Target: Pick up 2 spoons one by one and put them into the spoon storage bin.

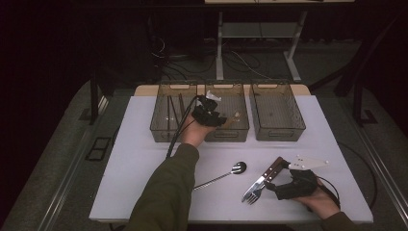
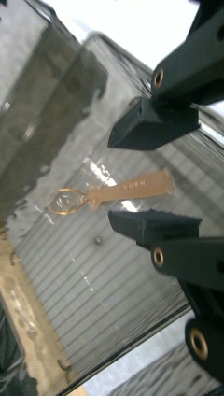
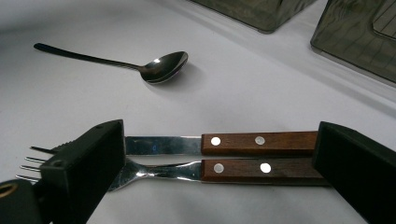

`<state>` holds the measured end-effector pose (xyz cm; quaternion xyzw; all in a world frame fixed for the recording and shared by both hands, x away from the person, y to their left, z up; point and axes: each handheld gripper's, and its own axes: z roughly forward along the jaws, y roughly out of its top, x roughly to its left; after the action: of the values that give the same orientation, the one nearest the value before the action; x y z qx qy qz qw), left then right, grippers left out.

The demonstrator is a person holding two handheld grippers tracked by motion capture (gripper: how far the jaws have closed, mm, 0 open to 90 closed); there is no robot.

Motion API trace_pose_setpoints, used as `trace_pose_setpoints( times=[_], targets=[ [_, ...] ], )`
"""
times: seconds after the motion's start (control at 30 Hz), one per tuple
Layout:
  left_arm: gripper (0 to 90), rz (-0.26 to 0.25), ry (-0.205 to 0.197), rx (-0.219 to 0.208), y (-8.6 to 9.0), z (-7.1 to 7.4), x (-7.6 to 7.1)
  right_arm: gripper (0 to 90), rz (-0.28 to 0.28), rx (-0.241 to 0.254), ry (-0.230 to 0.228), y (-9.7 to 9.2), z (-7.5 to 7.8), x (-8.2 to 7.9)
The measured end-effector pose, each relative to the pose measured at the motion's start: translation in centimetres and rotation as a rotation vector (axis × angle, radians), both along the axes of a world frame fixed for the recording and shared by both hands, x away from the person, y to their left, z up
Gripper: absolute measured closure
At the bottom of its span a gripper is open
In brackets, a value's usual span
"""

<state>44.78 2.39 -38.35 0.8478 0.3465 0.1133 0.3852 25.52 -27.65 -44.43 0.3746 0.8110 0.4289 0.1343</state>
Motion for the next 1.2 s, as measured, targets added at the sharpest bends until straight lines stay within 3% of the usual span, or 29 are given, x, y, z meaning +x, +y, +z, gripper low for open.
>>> trace_pose_setpoints(
  times=[0.17,0.33,0.63,0.77,1.03,1.2],
  targets=[
    [45.4,-0.025,-0.011,-0.046,0.5,0.8,-1.2,2.6,-0.001,0.001,0.0,0.0,0.0,0.0],
    [37.2,-0.061,-0.035,-0.081,1.1,1.1,-3.3,2.6,-0.002,0.0,0.003,0.0,0.0,0.1],
    [26.3,-0.14,-0.028,-0.127,2.1,0.9,-6.5,2.6,-0.009,-0.003,0.004,0.0,-0.1,0.1],
    [23.3,-0.163,-0.025,-0.155,3.0,0.4,-7.9,2.6,-0.01,-0.005,0.007,0.0,-0.1,0.1],
    [18.2,-0.179,-0.062,-0.194,5.3,-1.2,-10.8,2.6,-0.008,-0.006,0.02,0.0,-0.1,0.2],
    [13.6,-0.187,-0.08,-0.171,7.1,-2.2,-12.7,2.6,-0.007,-0.008,0.019,0.1,-0.1,0.2]
  ],
)
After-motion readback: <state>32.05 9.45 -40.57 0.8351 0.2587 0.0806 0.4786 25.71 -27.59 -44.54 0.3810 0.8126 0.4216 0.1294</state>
